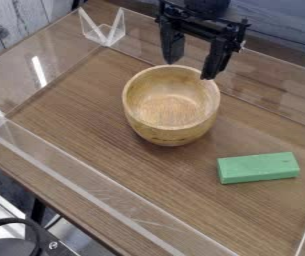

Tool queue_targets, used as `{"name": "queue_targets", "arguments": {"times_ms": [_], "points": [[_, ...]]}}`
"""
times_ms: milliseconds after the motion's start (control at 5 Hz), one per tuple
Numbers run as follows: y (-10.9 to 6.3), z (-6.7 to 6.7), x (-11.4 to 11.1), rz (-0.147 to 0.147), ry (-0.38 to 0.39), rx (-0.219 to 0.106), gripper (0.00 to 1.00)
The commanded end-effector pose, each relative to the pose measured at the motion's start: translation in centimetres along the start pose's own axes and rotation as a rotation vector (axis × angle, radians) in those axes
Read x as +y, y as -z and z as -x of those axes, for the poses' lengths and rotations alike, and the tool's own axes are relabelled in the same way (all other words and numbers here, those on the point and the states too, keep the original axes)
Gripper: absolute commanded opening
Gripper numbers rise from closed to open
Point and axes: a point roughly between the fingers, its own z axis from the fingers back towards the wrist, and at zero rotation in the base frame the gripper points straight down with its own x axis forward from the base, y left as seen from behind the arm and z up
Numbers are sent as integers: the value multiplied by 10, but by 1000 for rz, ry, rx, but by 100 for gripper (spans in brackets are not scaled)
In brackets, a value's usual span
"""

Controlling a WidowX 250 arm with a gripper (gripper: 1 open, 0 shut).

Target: Put the green block in the brown bowl

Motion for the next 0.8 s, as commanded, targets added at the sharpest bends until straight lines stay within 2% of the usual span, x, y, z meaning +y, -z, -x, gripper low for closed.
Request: {"name": "queue_targets", "arguments": {"times_ms": [0,600], "points": [[5,2,-13,-2,96,15,100],[29,12,-85,-17,566,28,100]]}}
